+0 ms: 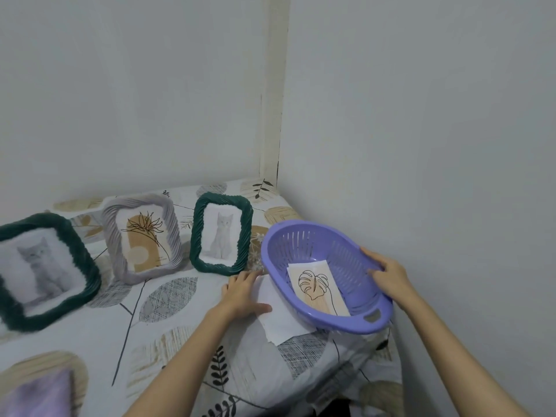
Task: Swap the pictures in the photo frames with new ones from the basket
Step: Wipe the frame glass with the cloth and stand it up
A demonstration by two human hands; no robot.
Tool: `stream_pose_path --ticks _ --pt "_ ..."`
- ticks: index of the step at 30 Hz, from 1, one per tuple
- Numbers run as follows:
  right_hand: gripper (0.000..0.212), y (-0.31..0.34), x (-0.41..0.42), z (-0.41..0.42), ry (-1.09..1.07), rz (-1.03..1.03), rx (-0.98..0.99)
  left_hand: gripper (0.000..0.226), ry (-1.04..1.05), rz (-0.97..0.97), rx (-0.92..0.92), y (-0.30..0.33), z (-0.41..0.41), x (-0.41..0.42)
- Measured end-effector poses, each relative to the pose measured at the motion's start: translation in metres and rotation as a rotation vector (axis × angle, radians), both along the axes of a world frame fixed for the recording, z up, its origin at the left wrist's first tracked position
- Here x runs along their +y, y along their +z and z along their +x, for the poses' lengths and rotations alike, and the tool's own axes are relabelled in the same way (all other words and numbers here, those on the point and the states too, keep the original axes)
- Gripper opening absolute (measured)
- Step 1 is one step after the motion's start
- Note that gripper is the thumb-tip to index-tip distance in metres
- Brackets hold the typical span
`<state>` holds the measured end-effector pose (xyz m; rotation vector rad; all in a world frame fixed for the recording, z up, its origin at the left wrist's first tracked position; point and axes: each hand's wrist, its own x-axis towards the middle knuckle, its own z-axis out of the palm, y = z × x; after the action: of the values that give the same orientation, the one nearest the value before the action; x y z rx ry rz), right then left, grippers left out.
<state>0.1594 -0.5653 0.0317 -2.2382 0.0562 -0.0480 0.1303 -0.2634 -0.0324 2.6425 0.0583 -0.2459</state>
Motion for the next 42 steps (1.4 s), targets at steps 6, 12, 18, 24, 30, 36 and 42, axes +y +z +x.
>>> stream_pose_path --ticks 6,12,18,24,30,36,42 --pt "0.052 0.001 -0.016 0.004 -0.125 0.165 0.004 0.093 0.002 -0.042 0.02 0.004 0.006 -0.004" --pt "0.052 0.001 -0.023 0.01 -0.168 0.301 0.032 0.103 0.004 -0.249 -0.002 0.007 0.007 -0.011" --pt "0.052 0.001 -0.018 0.009 -0.161 0.301 -0.007 0.078 0.065 -0.631 -0.174 0.01 -0.007 -0.01" --pt "0.052 -0.001 -0.006 0.003 -0.132 0.175 -0.056 0.068 0.338 -1.103 -0.241 0.029 -0.034 0.034" --pt "0.052 -0.006 0.015 -0.008 -0.048 0.061 -0.077 0.086 0.505 -1.096 -0.356 0.043 -0.076 0.081" --pt "0.054 0.001 0.034 -0.022 0.016 -0.168 -0.034 0.066 0.632 -1.11 -0.438 0.048 -0.105 0.095" --pt "0.051 0.03 0.134 -0.095 0.516 0.024 -0.398 0.055 0.637 -1.175 -0.453 0.058 -0.124 0.082"
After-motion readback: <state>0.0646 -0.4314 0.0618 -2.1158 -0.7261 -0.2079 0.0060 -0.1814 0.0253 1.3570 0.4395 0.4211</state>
